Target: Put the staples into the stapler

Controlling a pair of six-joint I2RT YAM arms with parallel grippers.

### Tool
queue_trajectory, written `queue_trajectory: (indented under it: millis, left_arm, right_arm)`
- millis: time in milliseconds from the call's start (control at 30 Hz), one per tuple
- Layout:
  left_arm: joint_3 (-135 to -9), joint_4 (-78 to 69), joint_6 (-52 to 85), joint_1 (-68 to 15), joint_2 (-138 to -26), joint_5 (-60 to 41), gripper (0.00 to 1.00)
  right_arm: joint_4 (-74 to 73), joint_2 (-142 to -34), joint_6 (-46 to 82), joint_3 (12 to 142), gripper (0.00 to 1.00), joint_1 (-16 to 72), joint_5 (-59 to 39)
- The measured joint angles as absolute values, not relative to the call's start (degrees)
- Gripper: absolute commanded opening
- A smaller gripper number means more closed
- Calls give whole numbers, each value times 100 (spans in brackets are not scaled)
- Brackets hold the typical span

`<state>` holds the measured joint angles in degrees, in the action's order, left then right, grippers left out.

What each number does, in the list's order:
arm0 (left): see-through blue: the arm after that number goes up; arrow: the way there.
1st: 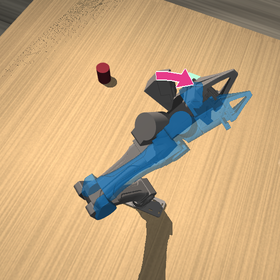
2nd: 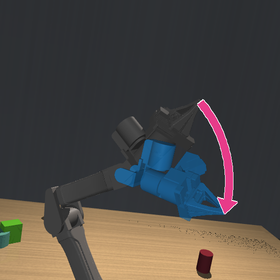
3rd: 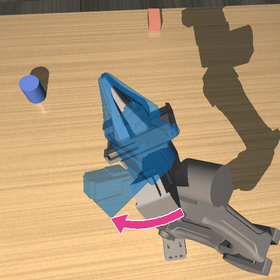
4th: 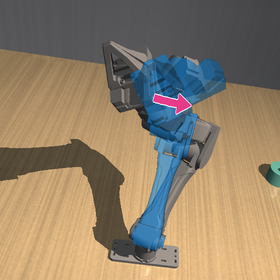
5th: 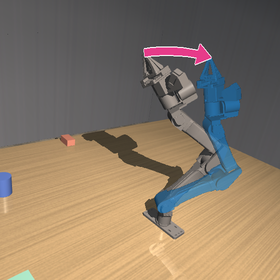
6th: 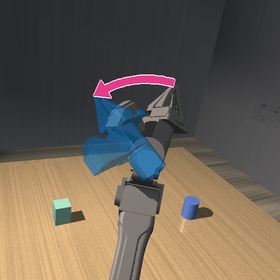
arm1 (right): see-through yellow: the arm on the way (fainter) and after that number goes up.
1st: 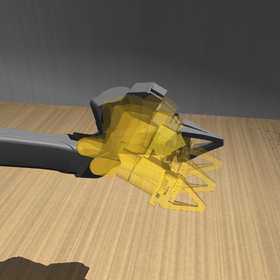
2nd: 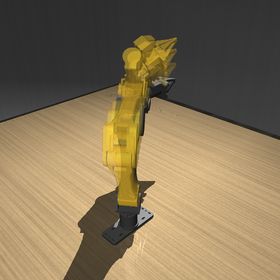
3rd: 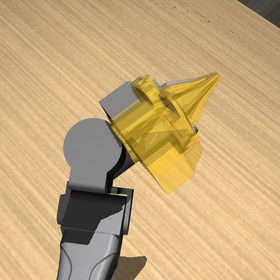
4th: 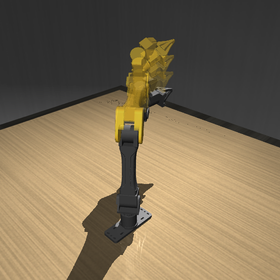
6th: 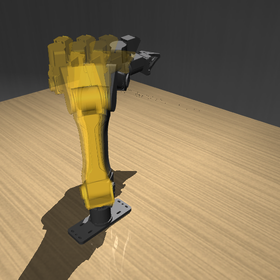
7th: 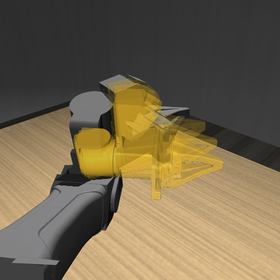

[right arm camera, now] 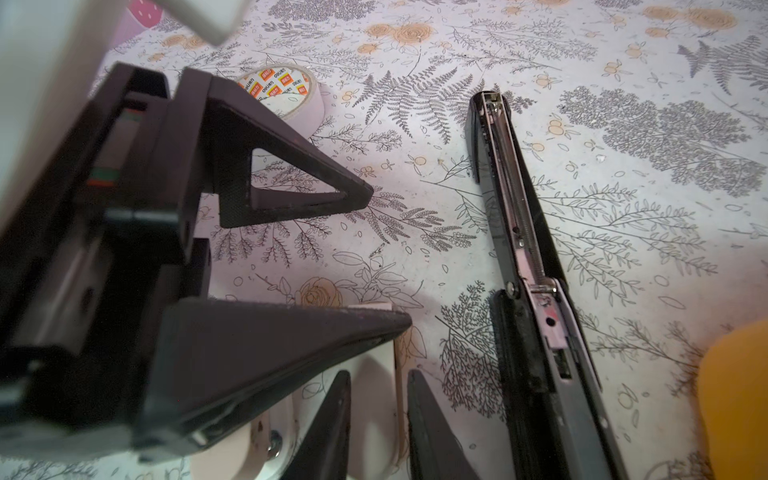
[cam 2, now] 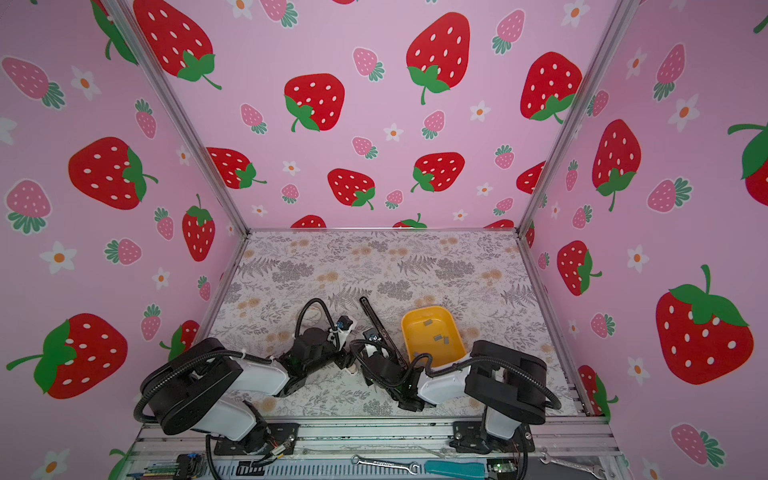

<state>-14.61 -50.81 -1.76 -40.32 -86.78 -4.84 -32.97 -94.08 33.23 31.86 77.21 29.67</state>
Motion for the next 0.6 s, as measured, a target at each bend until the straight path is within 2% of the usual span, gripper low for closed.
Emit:
queue_trajectory:
  millis: [600]
  left_arm:
    - [-1461, -5094, -204, -4101, -8698, -373, 69]
  right_arm:
    - [-3677, -9640, 3559, 3140, 23, 7719, 2974]
